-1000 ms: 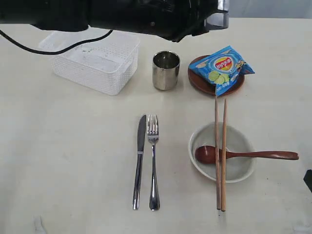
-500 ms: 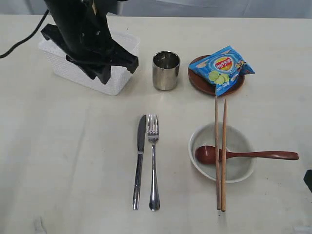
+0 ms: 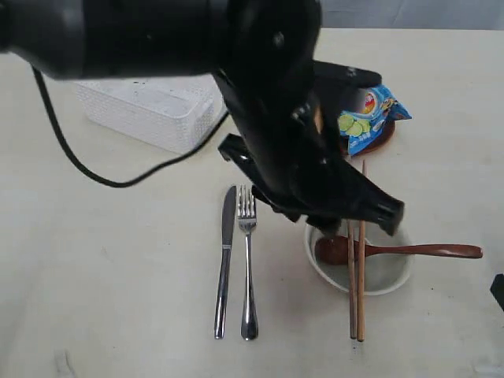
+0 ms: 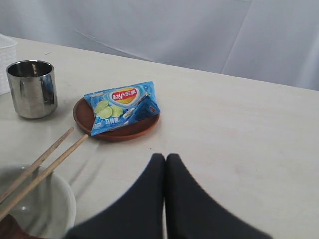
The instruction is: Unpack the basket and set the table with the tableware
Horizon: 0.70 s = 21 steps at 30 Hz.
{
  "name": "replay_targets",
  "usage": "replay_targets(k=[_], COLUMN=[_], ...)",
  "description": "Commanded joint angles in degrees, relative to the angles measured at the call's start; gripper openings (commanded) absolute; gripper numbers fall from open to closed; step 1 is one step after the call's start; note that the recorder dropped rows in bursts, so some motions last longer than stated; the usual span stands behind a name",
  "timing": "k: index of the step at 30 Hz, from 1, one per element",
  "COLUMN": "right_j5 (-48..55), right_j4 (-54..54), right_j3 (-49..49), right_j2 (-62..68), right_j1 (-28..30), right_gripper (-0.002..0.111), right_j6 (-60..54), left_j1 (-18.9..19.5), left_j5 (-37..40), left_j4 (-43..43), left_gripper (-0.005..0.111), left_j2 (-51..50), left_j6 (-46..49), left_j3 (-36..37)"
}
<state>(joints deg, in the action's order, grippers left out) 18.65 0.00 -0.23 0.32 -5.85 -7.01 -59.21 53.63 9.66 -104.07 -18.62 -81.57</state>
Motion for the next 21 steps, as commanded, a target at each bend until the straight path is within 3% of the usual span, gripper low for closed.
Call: replay_targets(k=[1, 6, 12, 21], right_j5=[-0.3, -0.3, -0.3, -0.3], right_j4=[0.0, 0.0, 0.0, 0.0], right_j3=[0.2, 0.2, 0.2, 0.2], right_j2=[-0.3, -0.3, -0.3, -0.3], right_j1=[0.0, 0.0, 0.0, 0.0], right_gripper=[0.000, 0.000, 0.000, 0.000], right_j6=[0.2, 0.2, 0.2, 0.2], left_j1=[-3.7, -6.2, -6.2, -6.2], left_j5=[-2.8, -4.8, -4.6, -5.6], left_j4=[0.0, -0.5, -1.7, -5.4], left_gripper=[0.041, 0.041, 0.043, 0.049], left_j2=[-3.8, -7.3, -11.0, -12.9], left_j6=[-4.4, -6.9, -8.9, -9.9], left_j3=[-1.6, -5.5, -9.5, -9.8])
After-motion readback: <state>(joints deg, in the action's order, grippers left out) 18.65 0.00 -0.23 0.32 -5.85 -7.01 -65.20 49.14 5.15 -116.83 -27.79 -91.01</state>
